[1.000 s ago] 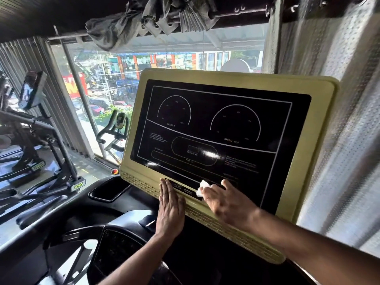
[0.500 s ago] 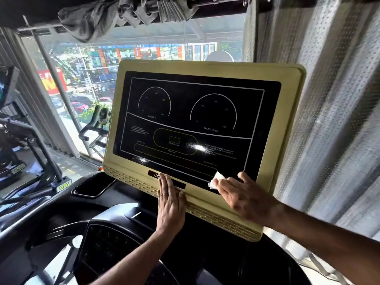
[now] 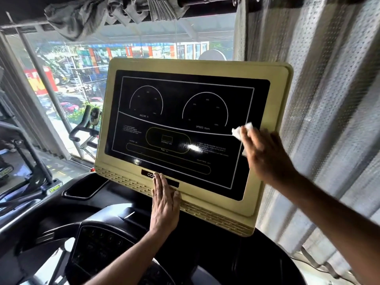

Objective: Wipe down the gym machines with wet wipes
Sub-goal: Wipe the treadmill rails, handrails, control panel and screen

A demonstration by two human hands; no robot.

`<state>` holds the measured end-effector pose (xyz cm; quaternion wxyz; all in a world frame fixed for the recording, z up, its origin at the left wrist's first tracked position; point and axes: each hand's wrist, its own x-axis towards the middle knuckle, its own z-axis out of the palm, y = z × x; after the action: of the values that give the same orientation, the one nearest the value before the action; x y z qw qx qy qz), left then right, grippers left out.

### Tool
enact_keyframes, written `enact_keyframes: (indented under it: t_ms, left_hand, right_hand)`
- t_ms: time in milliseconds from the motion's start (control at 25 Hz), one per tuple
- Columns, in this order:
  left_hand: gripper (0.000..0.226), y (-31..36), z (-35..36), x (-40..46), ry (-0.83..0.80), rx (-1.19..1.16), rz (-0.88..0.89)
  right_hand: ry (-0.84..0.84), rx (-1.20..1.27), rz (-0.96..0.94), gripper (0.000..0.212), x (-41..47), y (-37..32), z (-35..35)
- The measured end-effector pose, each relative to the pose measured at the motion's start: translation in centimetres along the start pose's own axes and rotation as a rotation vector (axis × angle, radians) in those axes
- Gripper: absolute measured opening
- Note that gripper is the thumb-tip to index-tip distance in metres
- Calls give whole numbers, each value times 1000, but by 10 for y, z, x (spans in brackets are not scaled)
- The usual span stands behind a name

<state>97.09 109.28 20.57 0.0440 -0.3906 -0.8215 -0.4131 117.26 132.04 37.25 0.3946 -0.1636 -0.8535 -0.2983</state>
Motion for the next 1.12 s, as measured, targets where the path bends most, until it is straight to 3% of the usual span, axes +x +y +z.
enact_keyframes:
  t_ms: [160,240,400,520,600,720,880,1120]
  left_hand:
    - [82,-6,-5,-1,-24,15,42]
    - [85,-7,-11,2,-24,28,59]
    - [102,-33,-37,23,-69,71,102]
    - [100,-57,-56,35,-112,106,167]
    - [97,-78,-66,40,-96,94,182]
    - [96,-119,-84,55,-74,68,51]
    - [93,-149,-97,65,-108,94,72]
    - [92,-166,-113,73,-127,123,135]
  right_hand:
    - [-138,183,-147,52,-109,-62,-2]
    - [-159,182,-235,46,-121,-68,-7]
    - [-82,73,-146,43,-42,-45,1]
    - [-69,30,-23,46,27,-59,20]
    - [-87,39,-116,49,44,-105,34]
    - [-220,131,-251,62,54,-169,44]
    - [-290,132,-274,54,91,-214,50]
    - [-306,197,-162,49,88,-204,38]
